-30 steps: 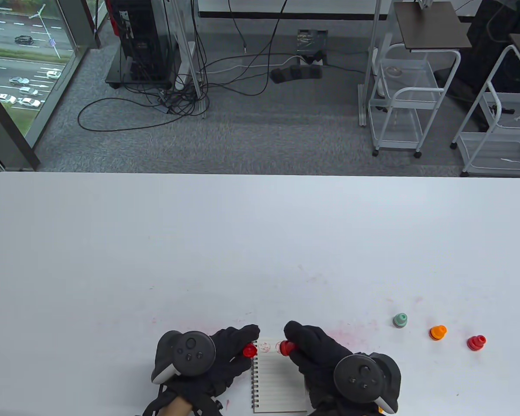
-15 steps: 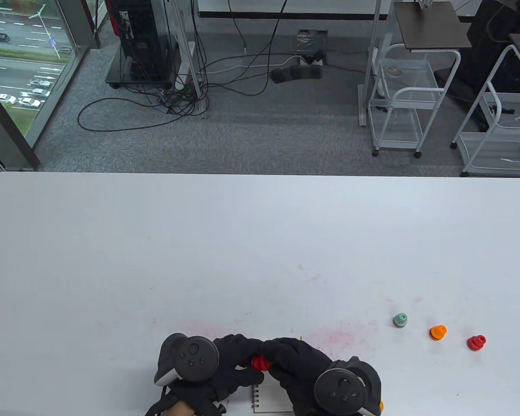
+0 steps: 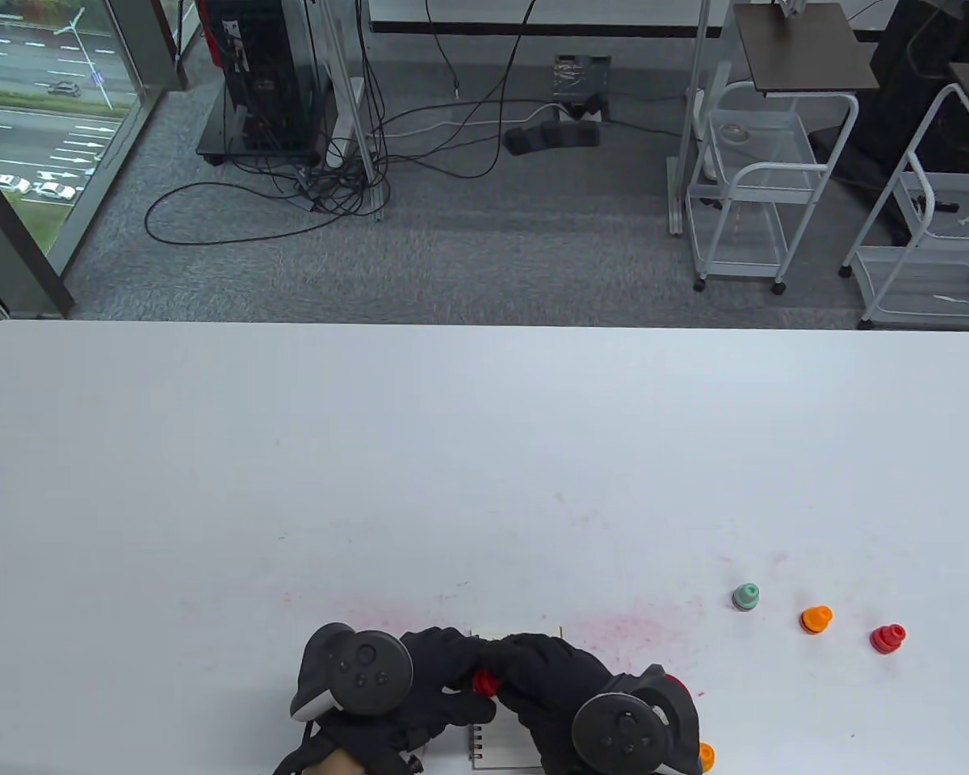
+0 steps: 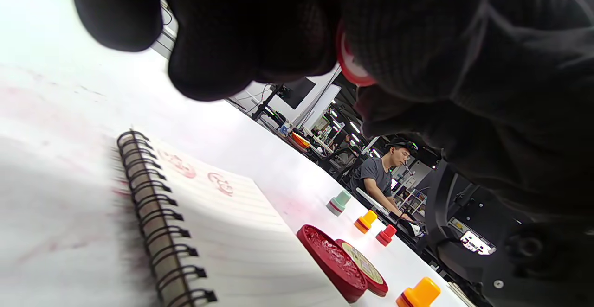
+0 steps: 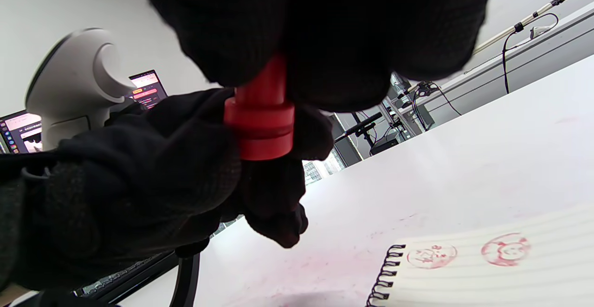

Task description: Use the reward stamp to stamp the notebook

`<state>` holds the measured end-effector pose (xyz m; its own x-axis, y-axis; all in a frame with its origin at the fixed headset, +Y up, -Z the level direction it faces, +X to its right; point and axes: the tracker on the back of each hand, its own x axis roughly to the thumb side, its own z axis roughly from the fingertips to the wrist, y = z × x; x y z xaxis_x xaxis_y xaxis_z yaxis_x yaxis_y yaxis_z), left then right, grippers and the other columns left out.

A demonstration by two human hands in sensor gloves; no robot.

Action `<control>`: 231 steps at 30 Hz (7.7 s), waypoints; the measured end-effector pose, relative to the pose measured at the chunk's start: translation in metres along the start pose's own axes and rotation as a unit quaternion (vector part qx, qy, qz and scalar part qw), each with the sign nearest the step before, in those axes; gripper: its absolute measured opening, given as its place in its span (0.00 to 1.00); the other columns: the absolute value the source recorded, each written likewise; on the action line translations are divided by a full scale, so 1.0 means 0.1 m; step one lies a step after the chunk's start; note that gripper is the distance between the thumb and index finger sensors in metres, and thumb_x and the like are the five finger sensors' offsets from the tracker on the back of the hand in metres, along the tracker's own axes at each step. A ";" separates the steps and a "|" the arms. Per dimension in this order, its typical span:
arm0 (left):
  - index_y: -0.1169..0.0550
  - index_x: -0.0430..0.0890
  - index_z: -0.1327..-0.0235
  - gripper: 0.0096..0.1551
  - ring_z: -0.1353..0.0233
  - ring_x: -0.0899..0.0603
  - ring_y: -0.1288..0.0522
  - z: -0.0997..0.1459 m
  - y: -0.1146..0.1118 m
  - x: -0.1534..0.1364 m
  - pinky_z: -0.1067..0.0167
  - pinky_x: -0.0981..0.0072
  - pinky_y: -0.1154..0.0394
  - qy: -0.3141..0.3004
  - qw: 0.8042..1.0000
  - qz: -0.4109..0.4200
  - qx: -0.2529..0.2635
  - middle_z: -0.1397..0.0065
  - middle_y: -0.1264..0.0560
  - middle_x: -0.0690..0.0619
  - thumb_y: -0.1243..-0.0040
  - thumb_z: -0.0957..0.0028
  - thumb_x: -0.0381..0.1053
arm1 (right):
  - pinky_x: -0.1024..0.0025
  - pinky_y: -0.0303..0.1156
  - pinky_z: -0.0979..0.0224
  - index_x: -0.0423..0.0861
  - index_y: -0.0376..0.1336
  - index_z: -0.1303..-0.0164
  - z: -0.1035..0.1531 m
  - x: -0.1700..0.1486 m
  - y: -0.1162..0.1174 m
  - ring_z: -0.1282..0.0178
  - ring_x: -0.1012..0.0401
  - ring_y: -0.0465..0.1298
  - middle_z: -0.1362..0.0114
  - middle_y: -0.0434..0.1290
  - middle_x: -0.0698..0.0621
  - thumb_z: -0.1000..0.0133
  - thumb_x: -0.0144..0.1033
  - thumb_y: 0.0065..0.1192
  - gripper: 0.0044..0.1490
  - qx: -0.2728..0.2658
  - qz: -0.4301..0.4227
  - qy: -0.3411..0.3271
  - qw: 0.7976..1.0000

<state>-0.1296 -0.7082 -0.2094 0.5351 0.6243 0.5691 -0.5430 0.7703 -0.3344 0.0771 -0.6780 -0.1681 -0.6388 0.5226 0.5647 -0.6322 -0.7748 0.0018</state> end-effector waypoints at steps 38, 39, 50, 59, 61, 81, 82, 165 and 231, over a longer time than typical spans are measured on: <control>0.30 0.44 0.22 0.47 0.27 0.34 0.27 0.06 0.15 -0.05 0.30 0.32 0.32 0.047 0.983 -0.173 -0.029 0.23 0.29 0.41 0.37 0.53 0.64 | 0.51 0.80 0.42 0.50 0.72 0.42 0.01 -0.04 -0.21 0.48 0.51 0.82 0.36 0.79 0.45 0.53 0.32 0.70 0.26 -0.033 0.042 0.020 0.998; 0.30 0.44 0.21 0.47 0.26 0.33 0.28 0.06 0.16 -0.06 0.30 0.31 0.33 0.049 0.983 -0.177 -0.028 0.22 0.29 0.41 0.37 0.53 0.64 | 0.51 0.79 0.41 0.50 0.72 0.42 0.02 -0.04 -0.25 0.48 0.51 0.82 0.36 0.79 0.45 0.53 0.32 0.70 0.26 -0.038 0.048 0.019 0.998; 0.29 0.44 0.22 0.45 0.25 0.32 0.29 0.11 0.27 -0.05 0.30 0.32 0.33 0.057 0.978 -0.202 -0.008 0.21 0.30 0.40 0.38 0.52 0.64 | 0.48 0.77 0.39 0.49 0.72 0.41 0.20 -0.38 -0.97 0.44 0.48 0.80 0.35 0.78 0.44 0.51 0.30 0.71 0.26 -0.025 0.135 0.088 0.987; 0.29 0.44 0.22 0.44 0.25 0.32 0.29 0.10 0.26 -0.07 0.30 0.32 0.32 0.066 0.976 -0.205 -0.018 0.21 0.30 0.40 0.39 0.51 0.63 | 0.46 0.75 0.36 0.50 0.71 0.39 0.56 -1.04 -0.97 0.42 0.47 0.78 0.33 0.76 0.45 0.50 0.30 0.71 0.27 0.123 0.204 0.231 0.943; 0.29 0.44 0.22 0.44 0.25 0.32 0.28 0.10 0.25 -0.09 0.30 0.33 0.32 0.069 0.976 -0.204 -0.020 0.21 0.30 0.40 0.39 0.51 0.63 | 0.47 0.74 0.34 0.51 0.69 0.37 0.59 -1.12 -0.94 0.40 0.48 0.77 0.31 0.75 0.46 0.50 0.30 0.71 0.28 0.160 0.222 0.258 0.927; 0.29 0.44 0.22 0.44 0.26 0.32 0.28 0.11 0.26 -0.09 0.30 0.34 0.32 0.079 0.975 -0.206 -0.022 0.21 0.30 0.41 0.39 0.50 0.63 | 0.46 0.73 0.32 0.52 0.66 0.34 0.64 -1.38 -0.69 0.36 0.47 0.74 0.29 0.72 0.47 0.50 0.32 0.70 0.31 0.210 0.232 0.266 0.912; 0.29 0.44 0.22 0.44 0.26 0.32 0.28 0.11 0.26 -0.10 0.30 0.34 0.32 0.080 0.975 -0.205 -0.021 0.21 0.30 0.40 0.39 0.50 0.63 | 0.44 0.72 0.31 0.52 0.65 0.34 0.64 -1.38 -0.70 0.35 0.46 0.74 0.28 0.72 0.47 0.50 0.33 0.70 0.32 0.211 0.234 0.266 0.911; 0.31 0.43 0.22 0.45 0.27 0.33 0.26 0.13 0.21 0.16 0.31 0.35 0.30 0.017 0.994 -0.102 0.042 0.22 0.30 0.40 0.40 0.50 0.64 | 0.55 0.85 0.38 0.48 0.70 0.40 -0.16 -0.11 -0.08 0.46 0.56 0.86 0.33 0.76 0.43 0.54 0.29 0.73 0.29 -0.019 -0.040 0.023 0.999; 0.39 0.52 0.12 0.51 0.17 0.24 0.53 0.17 0.21 -0.40 0.25 0.28 0.47 0.180 0.964 -0.176 -0.091 0.10 0.54 0.35 0.43 0.50 0.69 | 0.48 0.79 0.38 0.49 0.68 0.37 -0.12 -0.24 -0.25 0.48 0.52 0.83 0.35 0.77 0.44 0.52 0.32 0.72 0.30 0.079 0.115 0.054 0.989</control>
<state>-0.1732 -0.7195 -0.2260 0.8733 0.3003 0.3837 -0.1829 0.9319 -0.3131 0.1033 -0.6666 -0.1913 -0.8058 0.3551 0.4739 -0.3945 -0.9187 0.0176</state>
